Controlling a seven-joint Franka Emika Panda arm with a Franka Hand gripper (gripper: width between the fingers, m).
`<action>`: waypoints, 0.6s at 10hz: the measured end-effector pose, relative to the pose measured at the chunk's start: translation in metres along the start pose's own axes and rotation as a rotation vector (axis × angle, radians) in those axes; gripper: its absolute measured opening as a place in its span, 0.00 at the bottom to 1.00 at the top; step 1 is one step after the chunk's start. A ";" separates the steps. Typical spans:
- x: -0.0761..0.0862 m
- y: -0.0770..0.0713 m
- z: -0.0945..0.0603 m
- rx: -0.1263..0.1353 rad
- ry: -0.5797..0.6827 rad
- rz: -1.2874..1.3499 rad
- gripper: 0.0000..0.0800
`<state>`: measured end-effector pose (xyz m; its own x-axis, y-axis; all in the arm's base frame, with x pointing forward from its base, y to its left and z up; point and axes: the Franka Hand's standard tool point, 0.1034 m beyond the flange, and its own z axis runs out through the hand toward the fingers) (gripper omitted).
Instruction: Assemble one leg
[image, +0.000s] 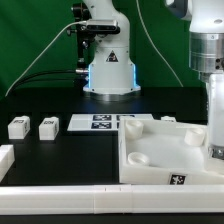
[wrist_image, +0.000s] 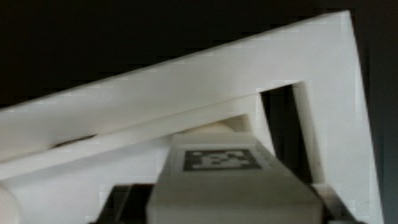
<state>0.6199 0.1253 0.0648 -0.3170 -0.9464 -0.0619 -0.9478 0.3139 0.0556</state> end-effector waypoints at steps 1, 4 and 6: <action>-0.001 0.000 0.000 0.001 -0.006 0.019 0.36; -0.002 0.000 0.000 0.006 -0.010 -0.002 0.37; -0.002 0.001 0.000 0.004 -0.009 -0.029 0.38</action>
Offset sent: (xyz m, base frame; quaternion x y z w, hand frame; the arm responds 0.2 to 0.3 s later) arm 0.0012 0.0007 -0.0012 -0.0014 -0.0079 0.1896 0.9818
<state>0.6198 0.1272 0.0645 -0.2894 -0.9545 -0.0723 -0.9569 0.2863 0.0493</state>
